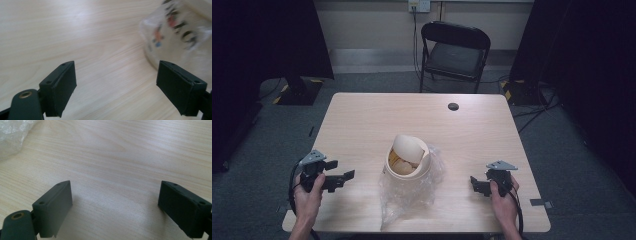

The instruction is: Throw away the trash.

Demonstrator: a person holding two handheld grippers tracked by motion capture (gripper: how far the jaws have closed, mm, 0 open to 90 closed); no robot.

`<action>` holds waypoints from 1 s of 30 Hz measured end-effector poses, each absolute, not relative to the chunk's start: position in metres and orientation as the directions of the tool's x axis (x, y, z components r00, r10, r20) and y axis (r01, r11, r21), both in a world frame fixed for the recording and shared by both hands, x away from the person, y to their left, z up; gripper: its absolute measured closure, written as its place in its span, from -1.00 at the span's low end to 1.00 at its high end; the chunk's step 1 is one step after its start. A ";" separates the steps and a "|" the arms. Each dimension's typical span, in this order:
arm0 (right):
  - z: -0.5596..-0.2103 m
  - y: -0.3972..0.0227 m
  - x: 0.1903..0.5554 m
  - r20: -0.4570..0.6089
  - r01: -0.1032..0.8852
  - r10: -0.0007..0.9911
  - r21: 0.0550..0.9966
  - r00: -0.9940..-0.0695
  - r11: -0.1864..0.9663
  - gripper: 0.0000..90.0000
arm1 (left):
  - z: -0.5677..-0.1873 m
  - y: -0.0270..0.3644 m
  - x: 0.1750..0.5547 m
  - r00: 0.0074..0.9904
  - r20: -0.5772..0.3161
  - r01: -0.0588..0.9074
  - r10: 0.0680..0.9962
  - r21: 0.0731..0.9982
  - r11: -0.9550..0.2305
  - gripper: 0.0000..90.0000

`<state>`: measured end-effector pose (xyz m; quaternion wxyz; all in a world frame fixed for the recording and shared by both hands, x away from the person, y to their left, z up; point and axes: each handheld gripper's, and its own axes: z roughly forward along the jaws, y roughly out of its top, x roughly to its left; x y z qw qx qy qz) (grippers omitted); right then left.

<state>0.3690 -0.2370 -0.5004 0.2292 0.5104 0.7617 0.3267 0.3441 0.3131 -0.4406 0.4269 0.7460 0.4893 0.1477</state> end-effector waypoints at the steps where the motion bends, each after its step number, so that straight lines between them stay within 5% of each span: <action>1: -0.500 -0.237 0.369 -0.016 0.628 0.928 0.732 -0.373 0.265 -0.75 | -0.441 0.313 0.344 0.478 -0.197 0.604 0.856 0.781 -0.157 -0.65; 30: -0.500 -0.237 0.369 -0.016 0.628 0.927 0.732 -0.374 0.266 -0.75 | -0.501 0.304 0.355 0.376 -0.014 0.638 0.927 0.729 -0.248 -0.75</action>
